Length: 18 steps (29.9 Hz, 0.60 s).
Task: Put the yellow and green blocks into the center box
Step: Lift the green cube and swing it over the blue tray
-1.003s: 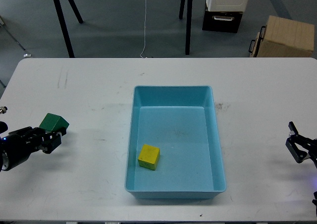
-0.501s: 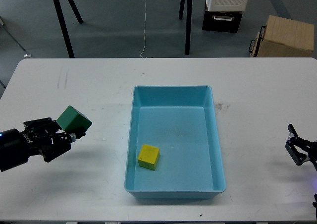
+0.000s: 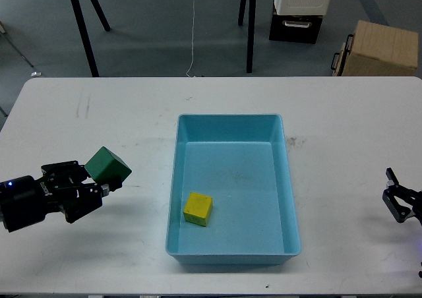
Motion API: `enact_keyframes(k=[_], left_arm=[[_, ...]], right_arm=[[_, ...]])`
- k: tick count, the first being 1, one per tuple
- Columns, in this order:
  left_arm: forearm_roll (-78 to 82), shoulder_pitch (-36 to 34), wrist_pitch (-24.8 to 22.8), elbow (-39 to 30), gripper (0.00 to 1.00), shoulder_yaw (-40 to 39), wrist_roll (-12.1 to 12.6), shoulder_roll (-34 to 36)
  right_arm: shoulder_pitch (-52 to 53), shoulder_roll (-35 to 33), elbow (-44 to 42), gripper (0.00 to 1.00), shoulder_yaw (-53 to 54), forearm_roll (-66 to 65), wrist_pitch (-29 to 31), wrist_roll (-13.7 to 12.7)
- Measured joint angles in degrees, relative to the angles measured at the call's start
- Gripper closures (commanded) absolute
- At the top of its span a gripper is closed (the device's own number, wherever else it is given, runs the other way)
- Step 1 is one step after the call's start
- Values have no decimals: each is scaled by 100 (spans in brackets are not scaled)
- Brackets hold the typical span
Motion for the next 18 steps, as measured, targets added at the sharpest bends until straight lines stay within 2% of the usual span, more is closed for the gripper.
enact_keyframes(k=[5, 10, 18], left_arm=[[-24, -293, -411, 65, 50, 186, 1, -640], [41, -396, -462, 360, 50, 365, 2, -1222], [528, -428, -452, 956, 50, 428, 1, -1789]], right_arm=[[0, -13, -73, 0, 10, -1, 0, 0], [-73, -16, -137, 0, 11, -1, 0, 0], [-123, -12, -140, 0, 26, 7, 0, 4]])
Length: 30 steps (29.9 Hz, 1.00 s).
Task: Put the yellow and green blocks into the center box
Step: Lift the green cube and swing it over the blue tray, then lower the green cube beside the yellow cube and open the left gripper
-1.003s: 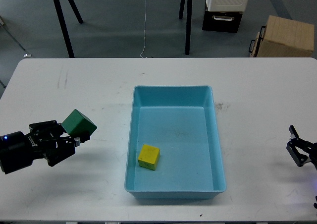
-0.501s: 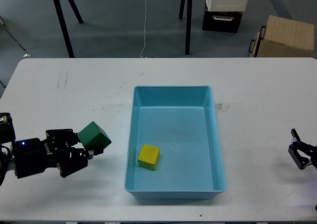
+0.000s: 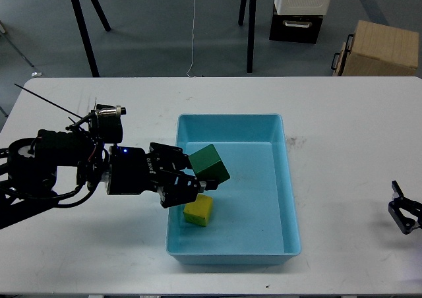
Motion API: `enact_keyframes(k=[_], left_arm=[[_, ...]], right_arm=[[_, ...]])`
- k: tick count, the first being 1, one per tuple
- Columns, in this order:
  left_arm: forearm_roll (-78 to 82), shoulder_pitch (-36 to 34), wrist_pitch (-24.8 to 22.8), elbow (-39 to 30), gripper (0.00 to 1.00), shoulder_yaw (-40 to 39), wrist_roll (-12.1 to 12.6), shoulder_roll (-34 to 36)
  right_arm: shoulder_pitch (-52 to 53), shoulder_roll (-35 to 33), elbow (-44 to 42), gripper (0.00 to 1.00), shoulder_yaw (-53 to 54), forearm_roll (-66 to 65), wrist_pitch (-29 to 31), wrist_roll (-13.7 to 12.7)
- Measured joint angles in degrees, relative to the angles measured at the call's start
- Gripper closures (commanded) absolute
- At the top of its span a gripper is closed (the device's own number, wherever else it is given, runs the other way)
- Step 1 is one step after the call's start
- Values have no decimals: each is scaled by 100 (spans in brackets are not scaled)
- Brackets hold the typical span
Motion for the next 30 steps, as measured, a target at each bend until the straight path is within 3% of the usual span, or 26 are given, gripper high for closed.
enact_keyframes(k=[7, 21, 25, 30], left_arm=[[346, -18, 14, 426, 50, -2, 1, -197], [476, 30, 14, 466, 44, -7, 1, -204], [559, 67, 14, 466, 30, 0, 1, -204], [568, 67, 6, 466, 20, 3, 1, -199]], right_arm=[[-8, 5, 7, 0, 37, 0, 0, 1], [-3, 10, 8, 0, 73, 0, 0, -4], [-5, 10, 8, 0, 73, 0, 0, -4], [-7, 16, 8, 0, 78, 0, 0, -4]])
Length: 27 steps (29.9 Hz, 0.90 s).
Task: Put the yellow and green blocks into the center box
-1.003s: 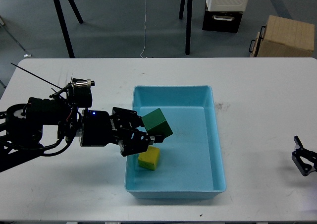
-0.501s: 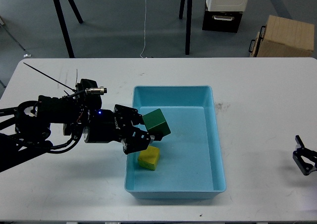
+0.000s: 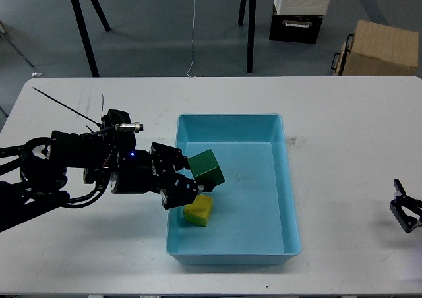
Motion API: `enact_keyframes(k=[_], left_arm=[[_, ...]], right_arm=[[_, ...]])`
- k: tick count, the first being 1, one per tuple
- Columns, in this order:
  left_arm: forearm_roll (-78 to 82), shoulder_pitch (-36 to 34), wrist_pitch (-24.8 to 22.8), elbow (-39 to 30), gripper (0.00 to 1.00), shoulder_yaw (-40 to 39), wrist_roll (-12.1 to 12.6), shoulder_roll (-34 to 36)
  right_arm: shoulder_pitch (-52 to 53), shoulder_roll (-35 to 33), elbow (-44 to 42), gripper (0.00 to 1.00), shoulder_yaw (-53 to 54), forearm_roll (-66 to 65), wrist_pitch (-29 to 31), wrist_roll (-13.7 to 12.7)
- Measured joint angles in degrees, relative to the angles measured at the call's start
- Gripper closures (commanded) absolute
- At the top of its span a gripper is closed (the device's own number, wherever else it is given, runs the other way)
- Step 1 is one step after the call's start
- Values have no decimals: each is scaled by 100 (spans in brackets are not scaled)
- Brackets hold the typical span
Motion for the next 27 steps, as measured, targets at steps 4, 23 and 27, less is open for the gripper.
enact_keyframes(k=[4, 23, 27], left_arm=[[-33, 0, -1, 0, 13, 0, 0, 11], [-1258, 81, 20, 318, 10, -1016, -1, 192], [-3120, 177, -26, 1006, 10, -1906, 0, 214]], right_arm=[[4, 0, 0, 0, 3, 0, 0, 0], [5, -3, 40, 0, 20, 0, 0, 0], [11, -3, 52, 0, 73, 0, 0, 0]])
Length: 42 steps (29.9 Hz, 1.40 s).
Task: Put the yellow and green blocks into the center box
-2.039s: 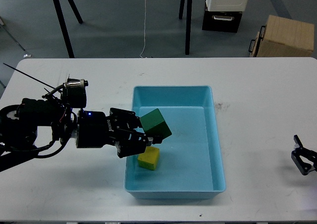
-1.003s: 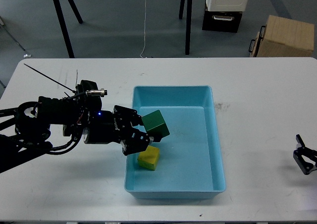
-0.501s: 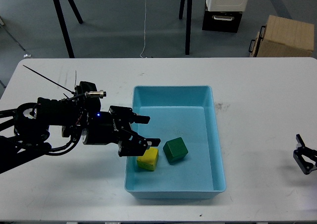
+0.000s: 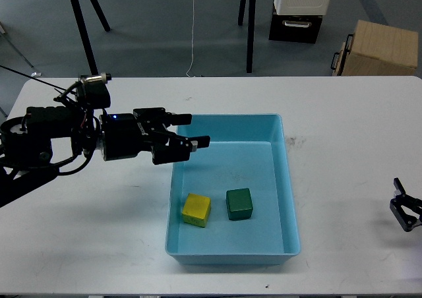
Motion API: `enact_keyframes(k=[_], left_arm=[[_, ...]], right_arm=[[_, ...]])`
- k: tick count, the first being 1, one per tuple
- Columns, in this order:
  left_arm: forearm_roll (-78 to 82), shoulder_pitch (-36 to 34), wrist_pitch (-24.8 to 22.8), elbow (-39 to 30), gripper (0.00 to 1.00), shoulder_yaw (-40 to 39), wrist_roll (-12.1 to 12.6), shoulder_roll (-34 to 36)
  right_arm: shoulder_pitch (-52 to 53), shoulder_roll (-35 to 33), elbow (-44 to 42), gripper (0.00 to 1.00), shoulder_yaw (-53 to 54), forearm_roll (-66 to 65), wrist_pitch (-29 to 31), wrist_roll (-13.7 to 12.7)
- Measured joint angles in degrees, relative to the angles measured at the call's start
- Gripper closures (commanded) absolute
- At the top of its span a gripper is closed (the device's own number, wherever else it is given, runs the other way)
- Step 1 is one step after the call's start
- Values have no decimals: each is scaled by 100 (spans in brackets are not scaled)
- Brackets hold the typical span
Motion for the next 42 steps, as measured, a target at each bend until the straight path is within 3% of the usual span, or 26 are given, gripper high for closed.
enact_keyframes(k=[6, 13, 19, 24, 28, 31, 34, 36, 42], left_arm=[[-3502, 260, 38, 534, 10, -646, 439, 192], [-7534, 1399, 48, 748, 10, -1303, 491, 268], [-8169, 2478, 19, 611, 10, -2231, 463, 99], [-8460, 3208, -9, 536, 10, -3114, 509, -249], [-9153, 3610, -194, 399, 6, -3599, 580, -379], [-9958, 3899, -376, 230, 3, -3681, 902, -436], [-10874, 4151, -423, 11, 1, -3693, 1611, -463], [-11268, 4339, -437, -139, 1, -3696, 1932, -500], [-11494, 4573, -458, -403, 1, -3696, 2111, -723]], right_arm=[[2, -3, 38, 0, 17, 11, 0, -1], [24, 7, 116, 0, 176, 121, 0, -12], [364, 64, 85, 0, 236, 562, 0, -27], [853, 96, -154, 0, 258, 1731, -14, -56], [1488, 282, -767, 0, 269, 2610, -664, -66], [1710, 497, -962, 0, 313, 2739, -894, -106], [1774, 563, -1038, 0, 423, 2740, -929, -264], [1782, 584, -1071, 0, 470, 2730, -928, -367], [1590, 648, -1043, 0, 348, 2684, -224, -840]])
